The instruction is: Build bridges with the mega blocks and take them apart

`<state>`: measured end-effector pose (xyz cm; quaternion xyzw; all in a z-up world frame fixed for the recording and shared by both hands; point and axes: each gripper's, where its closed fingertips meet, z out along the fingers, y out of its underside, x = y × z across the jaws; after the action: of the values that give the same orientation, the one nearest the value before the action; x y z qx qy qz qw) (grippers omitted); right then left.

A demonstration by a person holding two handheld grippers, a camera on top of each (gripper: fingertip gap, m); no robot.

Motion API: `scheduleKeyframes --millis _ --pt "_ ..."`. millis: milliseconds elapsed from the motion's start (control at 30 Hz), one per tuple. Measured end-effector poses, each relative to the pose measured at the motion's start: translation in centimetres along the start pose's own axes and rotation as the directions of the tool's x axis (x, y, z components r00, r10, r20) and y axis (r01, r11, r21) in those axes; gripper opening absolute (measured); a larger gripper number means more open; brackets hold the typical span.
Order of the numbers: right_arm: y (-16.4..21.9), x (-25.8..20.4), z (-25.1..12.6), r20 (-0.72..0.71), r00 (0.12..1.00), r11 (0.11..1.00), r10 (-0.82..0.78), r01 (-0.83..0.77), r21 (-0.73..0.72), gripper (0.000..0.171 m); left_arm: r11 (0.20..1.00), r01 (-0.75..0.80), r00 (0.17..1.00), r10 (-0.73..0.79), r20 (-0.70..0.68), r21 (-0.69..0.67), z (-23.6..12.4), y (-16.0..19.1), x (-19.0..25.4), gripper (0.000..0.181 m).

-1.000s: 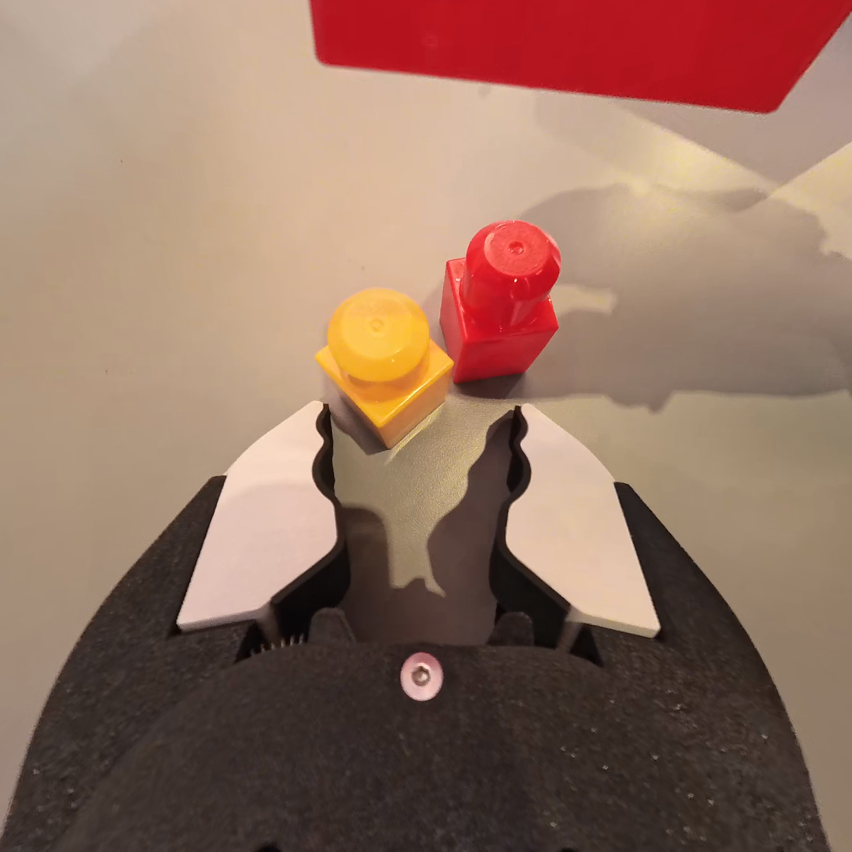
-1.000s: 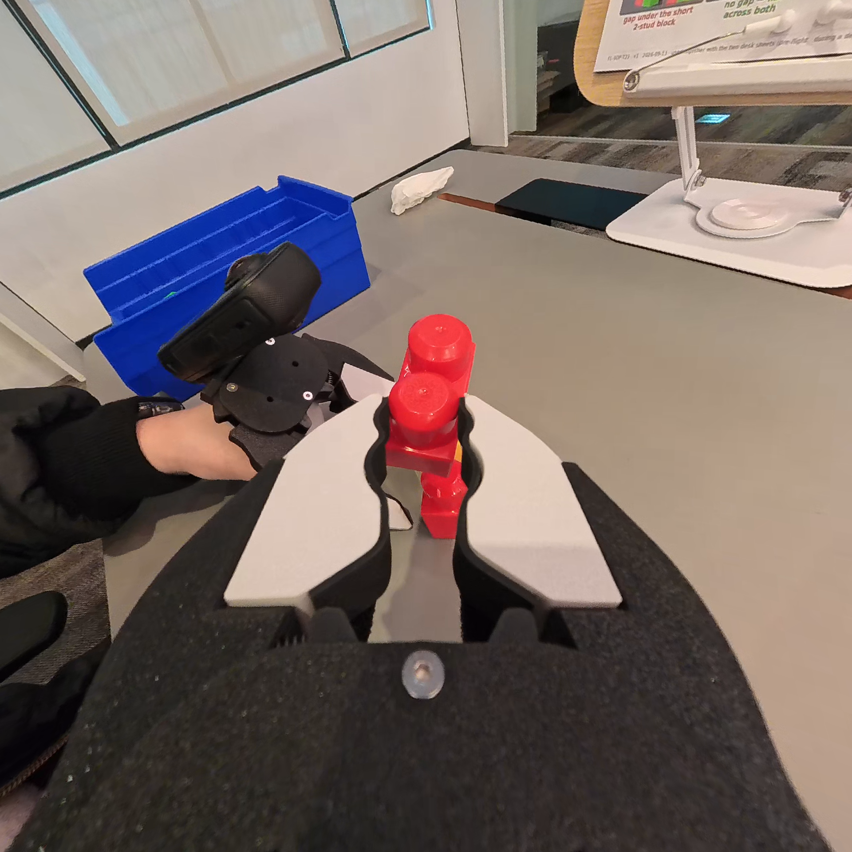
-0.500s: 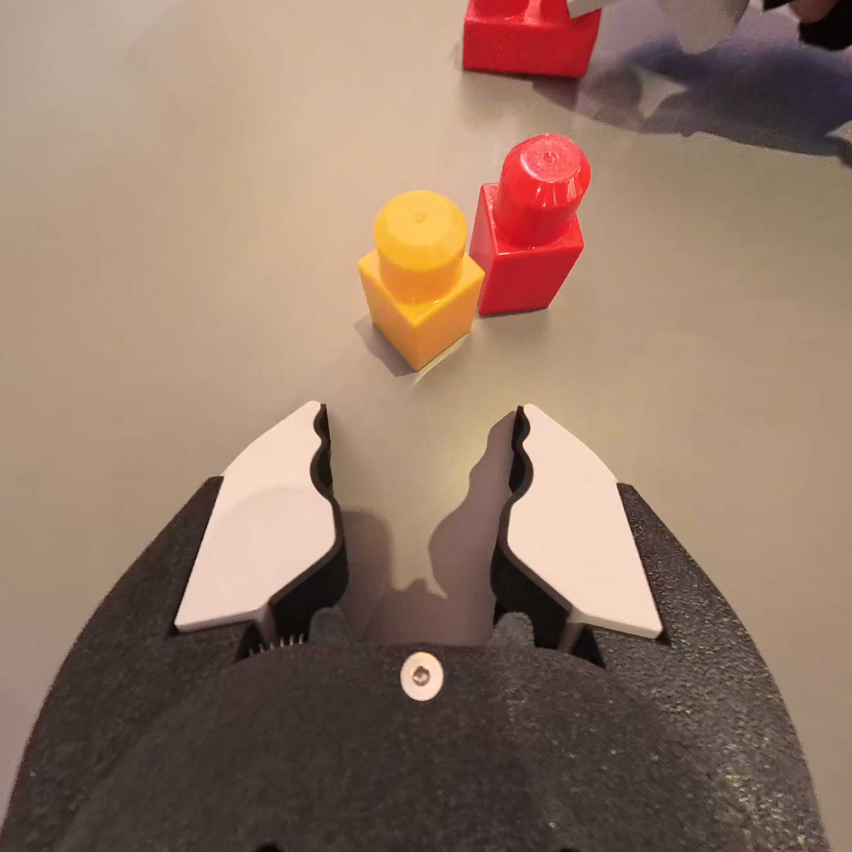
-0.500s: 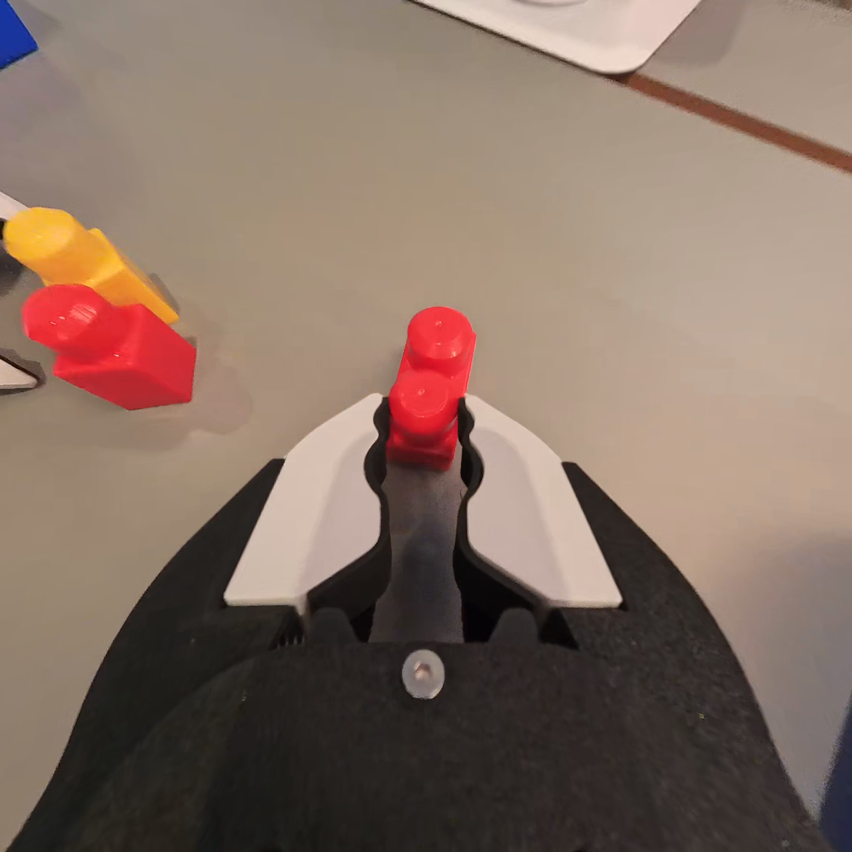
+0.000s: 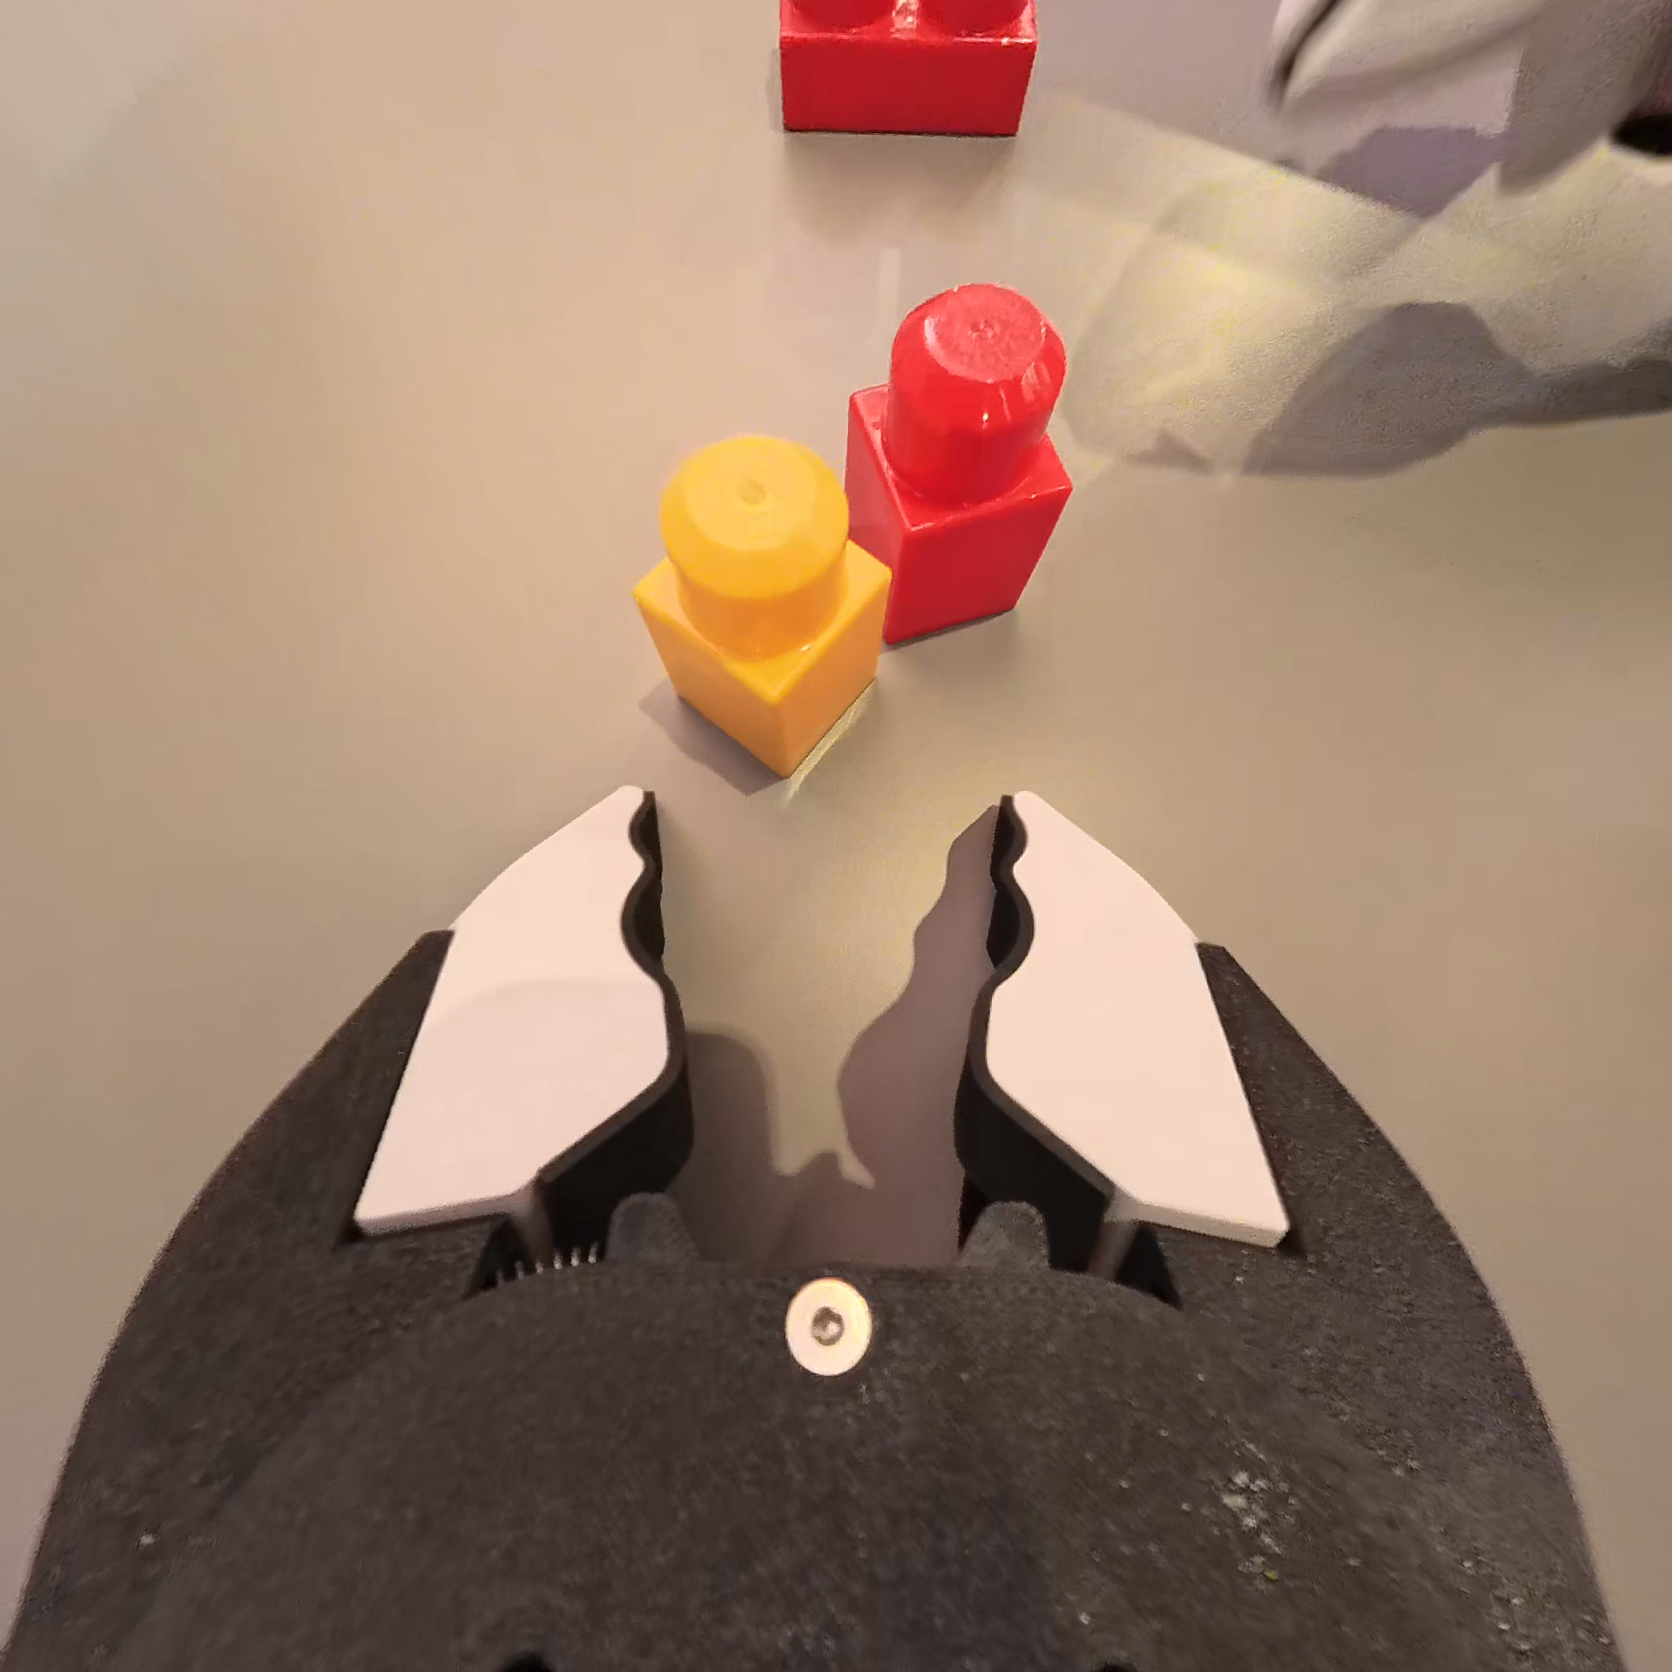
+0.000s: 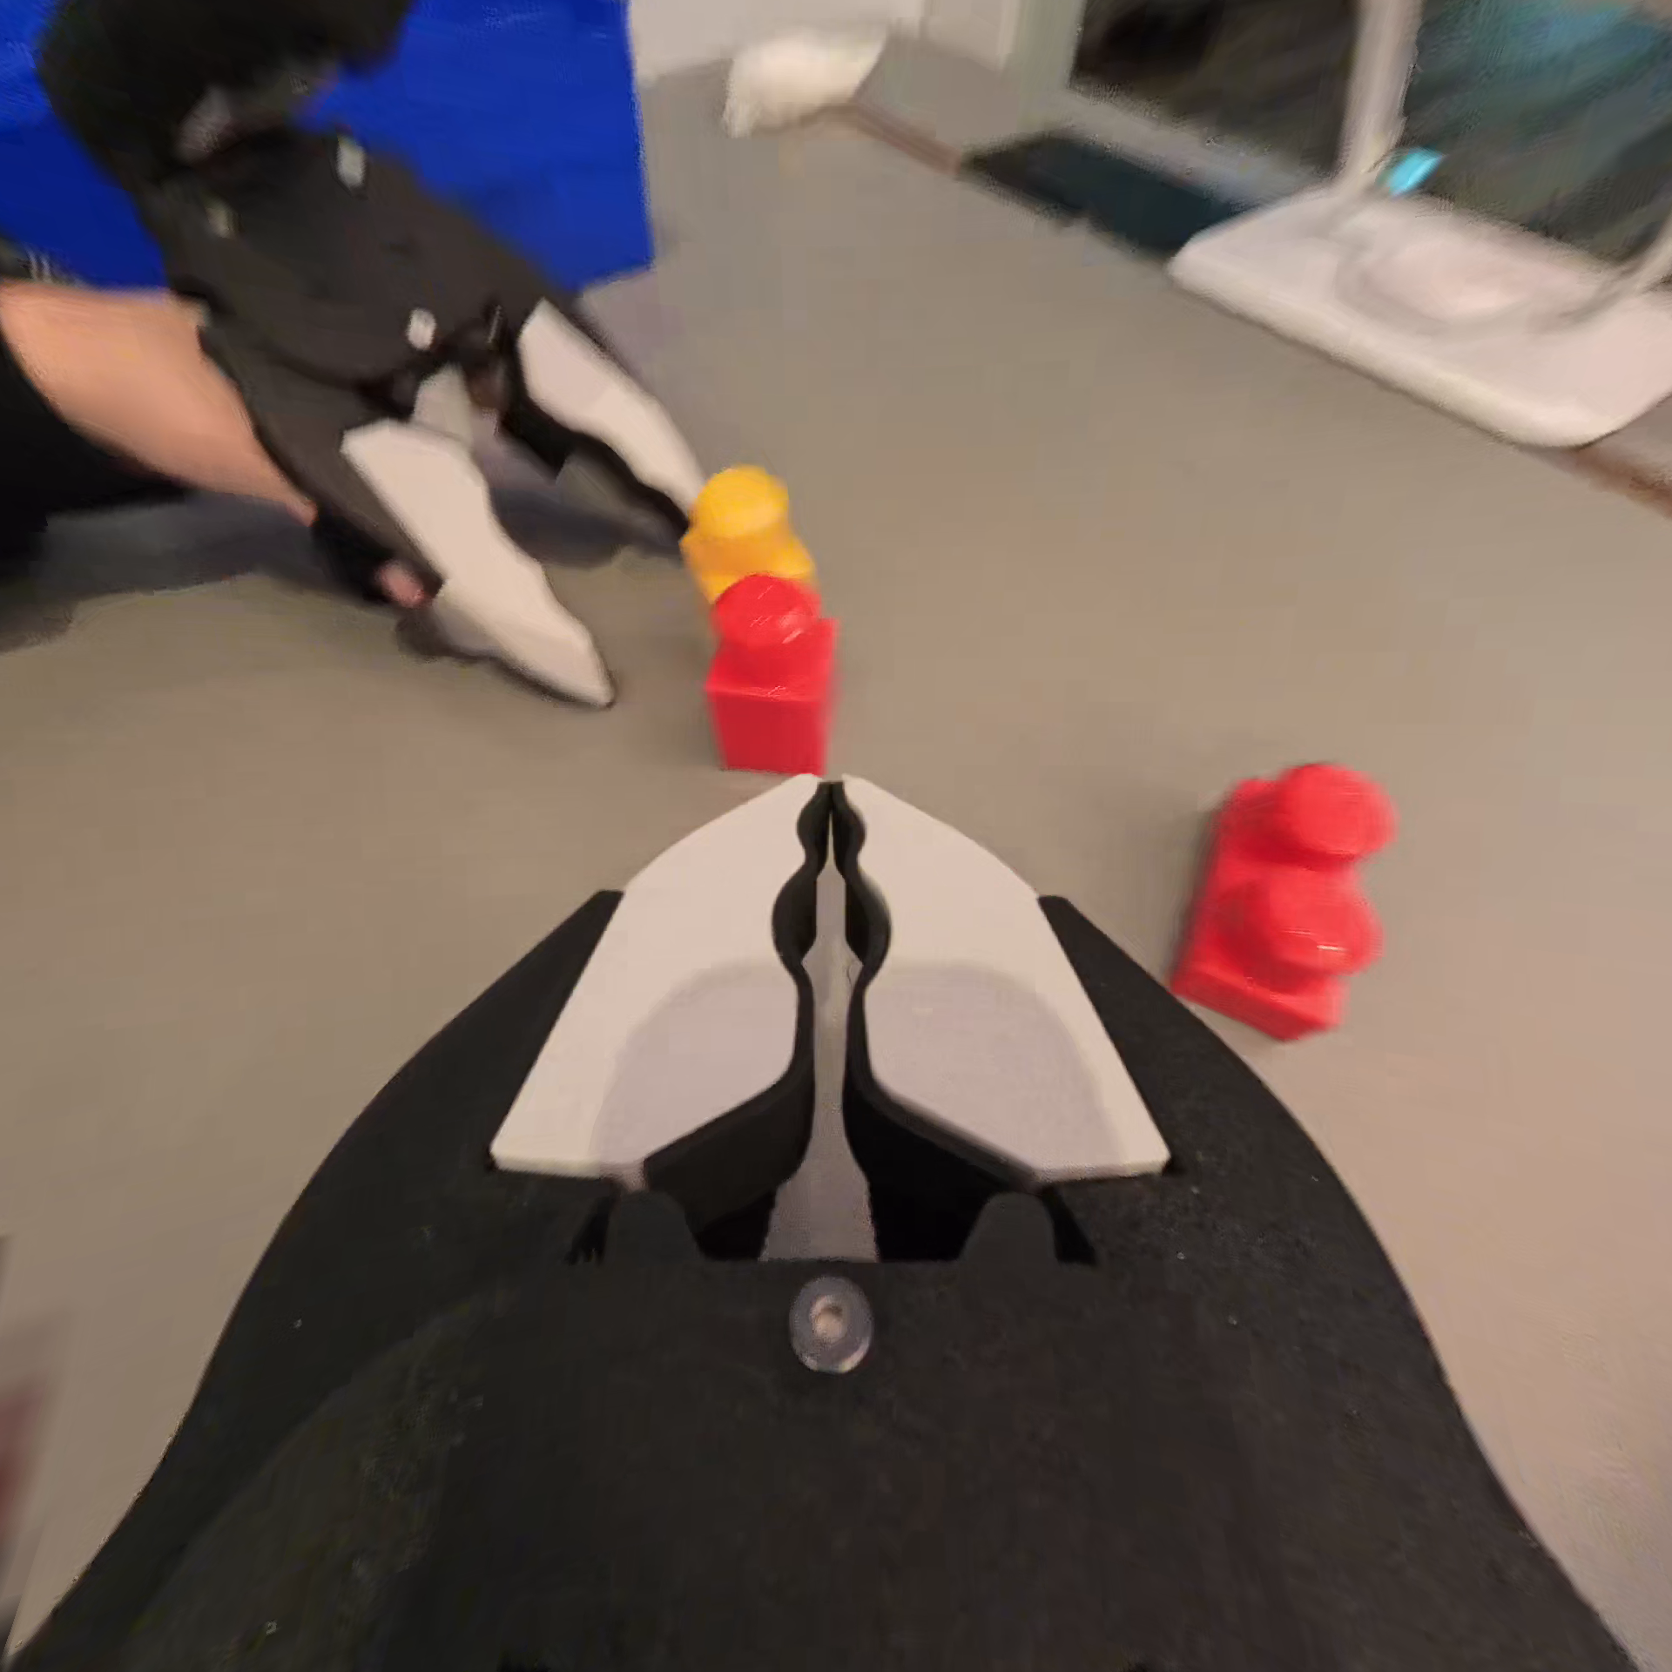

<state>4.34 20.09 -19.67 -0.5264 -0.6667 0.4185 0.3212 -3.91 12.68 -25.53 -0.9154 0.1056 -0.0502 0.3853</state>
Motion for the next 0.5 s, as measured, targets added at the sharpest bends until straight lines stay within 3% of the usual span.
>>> scheduleKeyframes --millis 33,267,500 --pt "0.9 -0.9 1.1 0.033 0.999 0.998 -0.005 0.007 -0.064 0.000 1.000 -0.007 1.000 0.007 -0.007 0.000 0.1 -0.1 0.0 0.070" --pt "1.5 -1.6 5.5 0.059 0.998 0.985 0.028 -0.018 -0.170 0.000 0.999 -0.039 0.992 0.040 -0.117 0.014 0.4 -0.8 0.6 0.065" --pt "1.6 -1.3 7.0 0.056 0.998 0.980 0.010 0.001 -0.198 0.000 0.998 -0.059 0.987 0.061 -0.149 0.016 0.9 -1.3 0.8 0.066"
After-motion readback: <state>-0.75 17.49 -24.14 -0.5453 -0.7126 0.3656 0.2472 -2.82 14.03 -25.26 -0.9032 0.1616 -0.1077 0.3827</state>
